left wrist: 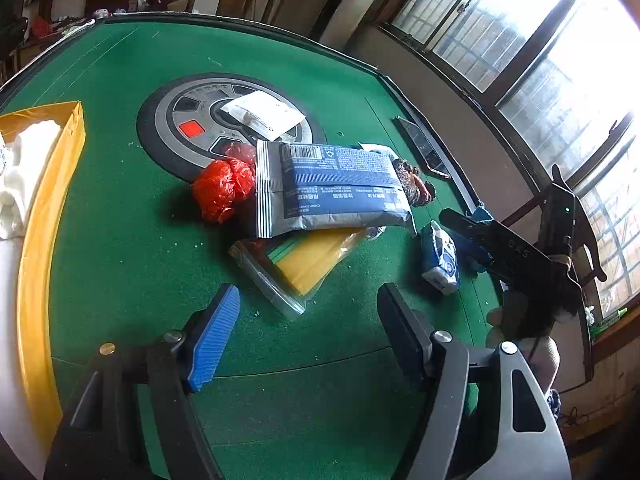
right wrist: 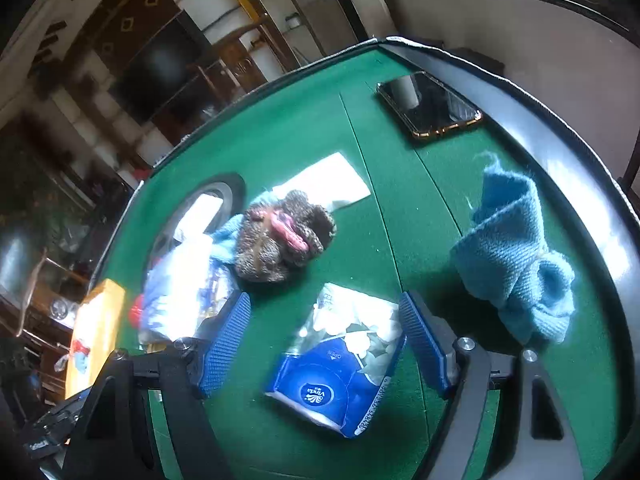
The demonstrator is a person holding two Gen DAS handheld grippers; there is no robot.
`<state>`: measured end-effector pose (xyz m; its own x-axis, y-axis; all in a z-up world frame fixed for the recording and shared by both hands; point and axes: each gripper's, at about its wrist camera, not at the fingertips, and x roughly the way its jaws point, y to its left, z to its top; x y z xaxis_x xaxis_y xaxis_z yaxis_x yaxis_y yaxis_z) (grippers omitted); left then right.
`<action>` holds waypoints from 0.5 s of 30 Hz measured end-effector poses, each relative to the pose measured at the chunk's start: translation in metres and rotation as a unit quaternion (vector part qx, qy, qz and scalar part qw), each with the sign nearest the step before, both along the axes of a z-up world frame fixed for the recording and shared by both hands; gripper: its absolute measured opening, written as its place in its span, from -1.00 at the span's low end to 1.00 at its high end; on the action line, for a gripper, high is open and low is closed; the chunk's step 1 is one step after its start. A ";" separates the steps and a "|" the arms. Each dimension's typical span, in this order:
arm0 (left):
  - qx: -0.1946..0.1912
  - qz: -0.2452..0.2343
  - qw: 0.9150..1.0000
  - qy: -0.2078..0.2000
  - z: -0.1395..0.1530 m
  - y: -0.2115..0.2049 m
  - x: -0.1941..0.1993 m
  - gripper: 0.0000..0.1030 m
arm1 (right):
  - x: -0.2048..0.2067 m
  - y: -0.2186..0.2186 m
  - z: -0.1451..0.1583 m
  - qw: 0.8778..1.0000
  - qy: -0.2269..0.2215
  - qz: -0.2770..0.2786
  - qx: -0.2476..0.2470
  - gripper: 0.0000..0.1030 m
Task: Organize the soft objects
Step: 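Grasp the blue Vinda tissue pack with the left tool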
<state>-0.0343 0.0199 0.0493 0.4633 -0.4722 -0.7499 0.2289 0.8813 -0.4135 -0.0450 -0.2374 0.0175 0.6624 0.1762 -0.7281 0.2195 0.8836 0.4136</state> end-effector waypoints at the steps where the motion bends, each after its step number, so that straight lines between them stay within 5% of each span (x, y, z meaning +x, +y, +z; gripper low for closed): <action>1: 0.001 -0.001 1.000 0.000 -0.002 -0.003 0.000 0.37 | -0.001 0.003 0.001 1.000 -0.006 0.006 -0.004 0.40; 4: -0.003 0.001 1.000 0.002 -0.005 0.000 -0.003 0.37 | -0.002 0.016 0.000 0.998 -0.007 0.052 0.024 0.18; 8: -0.009 0.011 1.000 0.009 -0.008 0.010 -0.008 0.37 | -0.013 0.044 -0.008 0.992 0.012 0.107 0.070 0.16; 13: -0.007 0.010 1.000 0.014 -0.015 0.019 -0.016 0.37 | -0.022 0.078 -0.020 0.948 0.001 0.213 0.235 0.16; 15: -0.018 0.004 1.000 0.022 -0.019 0.018 -0.020 0.37 | -0.030 0.071 -0.008 0.964 -0.030 0.178 0.193 0.16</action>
